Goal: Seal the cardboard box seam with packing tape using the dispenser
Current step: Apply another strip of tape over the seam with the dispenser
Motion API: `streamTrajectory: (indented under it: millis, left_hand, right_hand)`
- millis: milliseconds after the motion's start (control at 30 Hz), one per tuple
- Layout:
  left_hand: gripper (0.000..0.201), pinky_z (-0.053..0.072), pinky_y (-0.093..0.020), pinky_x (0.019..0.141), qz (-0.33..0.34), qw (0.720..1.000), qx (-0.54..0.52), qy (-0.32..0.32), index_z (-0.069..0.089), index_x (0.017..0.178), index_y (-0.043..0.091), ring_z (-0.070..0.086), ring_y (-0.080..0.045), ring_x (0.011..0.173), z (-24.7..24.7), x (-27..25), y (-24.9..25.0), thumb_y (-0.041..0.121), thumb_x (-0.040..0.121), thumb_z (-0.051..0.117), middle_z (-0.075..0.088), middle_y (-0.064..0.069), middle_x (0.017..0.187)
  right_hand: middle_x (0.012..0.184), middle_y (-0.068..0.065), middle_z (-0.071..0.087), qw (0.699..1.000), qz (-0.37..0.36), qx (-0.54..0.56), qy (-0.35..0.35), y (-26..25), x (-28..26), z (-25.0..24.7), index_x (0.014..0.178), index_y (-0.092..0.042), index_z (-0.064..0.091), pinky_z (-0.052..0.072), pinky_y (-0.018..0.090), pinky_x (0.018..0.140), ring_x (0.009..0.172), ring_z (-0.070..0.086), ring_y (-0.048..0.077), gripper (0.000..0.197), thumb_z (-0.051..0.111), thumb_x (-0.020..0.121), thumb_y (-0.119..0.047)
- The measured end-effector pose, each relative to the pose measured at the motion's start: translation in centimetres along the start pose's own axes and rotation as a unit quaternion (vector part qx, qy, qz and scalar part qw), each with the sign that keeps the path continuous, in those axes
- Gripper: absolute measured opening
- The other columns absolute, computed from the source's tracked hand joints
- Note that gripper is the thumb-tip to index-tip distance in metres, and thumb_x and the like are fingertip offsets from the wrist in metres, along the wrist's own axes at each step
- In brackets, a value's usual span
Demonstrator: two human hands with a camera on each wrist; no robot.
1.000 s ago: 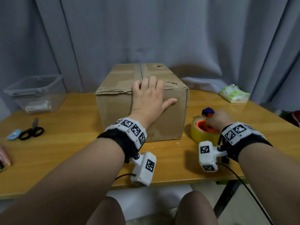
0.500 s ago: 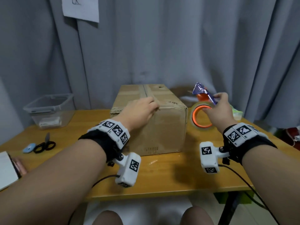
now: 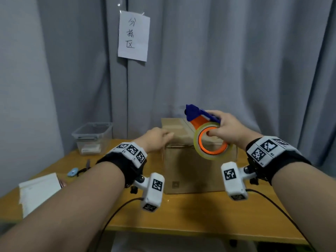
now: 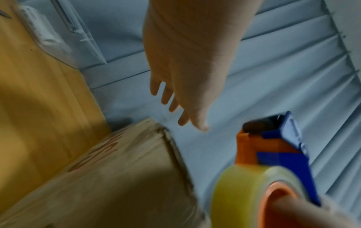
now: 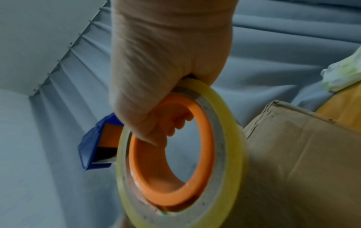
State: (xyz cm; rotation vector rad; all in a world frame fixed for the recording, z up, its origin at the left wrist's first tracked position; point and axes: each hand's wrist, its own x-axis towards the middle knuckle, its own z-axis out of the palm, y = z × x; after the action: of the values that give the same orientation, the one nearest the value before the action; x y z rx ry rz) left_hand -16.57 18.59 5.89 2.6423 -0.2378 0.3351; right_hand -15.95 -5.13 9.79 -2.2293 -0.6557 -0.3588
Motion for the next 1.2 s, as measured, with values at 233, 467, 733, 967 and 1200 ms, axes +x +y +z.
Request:
streamTrajectory:
  millis: [233, 467, 733, 967, 1200]
  left_hand:
    - [0.087, 0.056, -0.033, 0.075, -0.115, 0.868, -0.479, -0.060, 0.057, 0.111, 0.004, 0.068, -0.027, 0.095, -5.0, -1.5, 2.3, 0.076, 0.084, 0.017, 0.069, -0.018, 0.107]
    - [0.054, 0.055, -0.025, 0.067, -0.120, 0.870, -0.474, -0.060, 0.064, 0.097, 0.003, 0.069, -0.019, 0.078, -4.6, -1.7, 2.9, 0.052, 0.095, 0.041, 0.072, -0.011, 0.090]
    - [0.014, 0.046, -0.012, 0.044, -0.078, 0.912, -0.398, 0.065, 0.059, 0.088, 0.002, 0.058, -0.010, 0.056, -5.5, -0.8, 3.8, 0.013, 0.096, 0.053, 0.062, -0.008, 0.073]
    - [0.022, 0.045, -0.012, 0.041, -0.079, 0.920, -0.379, 0.063, 0.059, 0.073, 0.002, 0.052, -0.002, 0.038, -6.4, -0.8, 3.2, 0.007, 0.094, 0.054, 0.057, -0.005, 0.057]
    - [0.013, 0.045, -0.010, 0.044, -0.057, 0.937, -0.338, 0.068, 0.058, 0.083, 0.004, 0.050, -0.006, 0.051, -6.9, -1.3, 3.0, 0.010, 0.093, 0.055, 0.056, -0.004, 0.066]
  right_hand:
    - [0.106, 0.010, 0.058, 0.996, -0.042, -0.073, -0.009, -1.4, 0.8, 0.5, 0.114, -0.016, 0.052, 0.045, 0.028, 0.076, 0.091, 0.059, 0.024, 0.054, 0.073, 0.067, -0.003]
    - [0.098, 0.005, 0.058, 0.996, -0.067, -0.064, -0.016, -1.3, 1.1, 0.9, 0.110, -0.019, 0.045, 0.046, 0.020, 0.067, 0.083, 0.058, 0.018, 0.054, 0.074, 0.069, -0.002]
    - [0.107, 0.004, 0.058, 0.977, -0.113, -0.181, 0.004, -1.5, 1.4, 1.1, 0.140, -0.035, 0.029, 0.051, 0.036, 0.080, 0.090, 0.059, 0.022, 0.081, 0.070, 0.073, -0.018]
    - [0.094, 0.003, 0.046, 0.950, -0.142, -0.279, 0.009, -2.0, 2.5, 1.3, 0.145, -0.052, 0.008, 0.040, 0.030, 0.071, 0.082, 0.049, 0.021, 0.088, 0.063, 0.081, -0.029]
    - [0.088, 0.004, 0.042, 0.943, -0.180, -0.281, 0.013, -1.4, 2.5, 0.9, 0.146, -0.050, 0.010, 0.036, 0.029, 0.070, 0.077, 0.043, 0.020, 0.085, 0.064, 0.083, -0.030]
